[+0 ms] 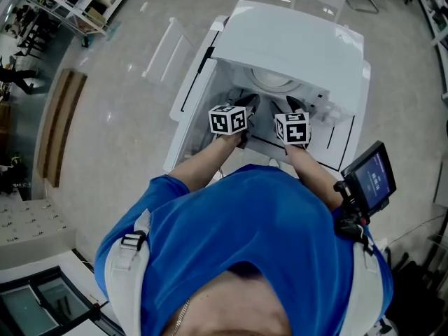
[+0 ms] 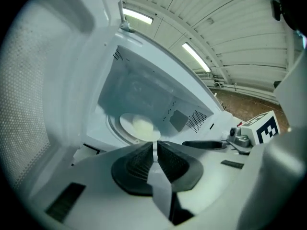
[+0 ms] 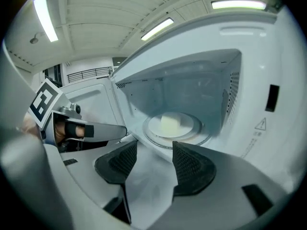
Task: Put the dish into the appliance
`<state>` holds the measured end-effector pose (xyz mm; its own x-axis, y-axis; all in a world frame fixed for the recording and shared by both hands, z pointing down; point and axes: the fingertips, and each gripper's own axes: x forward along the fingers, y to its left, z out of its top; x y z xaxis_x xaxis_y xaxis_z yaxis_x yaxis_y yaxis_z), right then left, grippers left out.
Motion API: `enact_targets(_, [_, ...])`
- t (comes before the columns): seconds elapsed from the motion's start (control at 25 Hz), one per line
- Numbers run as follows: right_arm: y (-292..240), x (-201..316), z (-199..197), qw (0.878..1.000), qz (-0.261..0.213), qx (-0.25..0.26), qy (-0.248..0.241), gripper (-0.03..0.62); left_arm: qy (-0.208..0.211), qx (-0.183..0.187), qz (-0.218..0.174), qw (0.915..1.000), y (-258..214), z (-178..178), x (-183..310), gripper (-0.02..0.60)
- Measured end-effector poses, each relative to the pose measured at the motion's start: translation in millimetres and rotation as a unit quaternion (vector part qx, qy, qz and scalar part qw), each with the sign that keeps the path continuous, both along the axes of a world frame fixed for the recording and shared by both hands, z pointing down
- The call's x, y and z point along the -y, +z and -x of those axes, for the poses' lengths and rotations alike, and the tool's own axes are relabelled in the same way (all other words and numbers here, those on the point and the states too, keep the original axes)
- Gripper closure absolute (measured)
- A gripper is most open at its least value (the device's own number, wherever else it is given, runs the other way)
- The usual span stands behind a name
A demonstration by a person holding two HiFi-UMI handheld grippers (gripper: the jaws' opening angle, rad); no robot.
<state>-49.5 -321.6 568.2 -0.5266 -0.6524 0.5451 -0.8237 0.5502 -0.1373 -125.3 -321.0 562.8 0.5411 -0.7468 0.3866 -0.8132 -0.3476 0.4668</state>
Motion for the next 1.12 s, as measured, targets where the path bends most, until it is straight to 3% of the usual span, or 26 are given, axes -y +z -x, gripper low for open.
enact_targets(0.48, [-24.2,-64.6,0.0,1.0,-0.01,0.023,0.007,0.358,0.022,-0.012,-0.037,0.999,-30.3,-9.5,-62.2,0.549])
enact_targets(0.8, [-36.2,-101.2,-2.0,0.999,-0.016,0.045,0.016,0.456,0.032,-0.009,-0.059,0.9977,-42.5,-8.9,-95.6,0.549])
enact_targets(0.96, [-39.1,-127.3,0.1,0.998,-0.019,0.056,0.022,0.572,0.041,-0.008,-0.07,0.9967,-45.3,-4.4,-122.2,0.551])
enact_targets(1.0, [-40.5,-131.8,0.5,0.998,-0.02,0.059,0.022,0.591,0.041,-0.009,-0.072,0.9965,-46.6,-3.1,-127.0,0.575])
enact_targets(1.12, [-45.1,-141.2,0.5,0.997,-0.022,0.066,0.023,0.591,0.041,-0.011,-0.08,0.9959,-51.0,-1.4,-136.8,0.575])
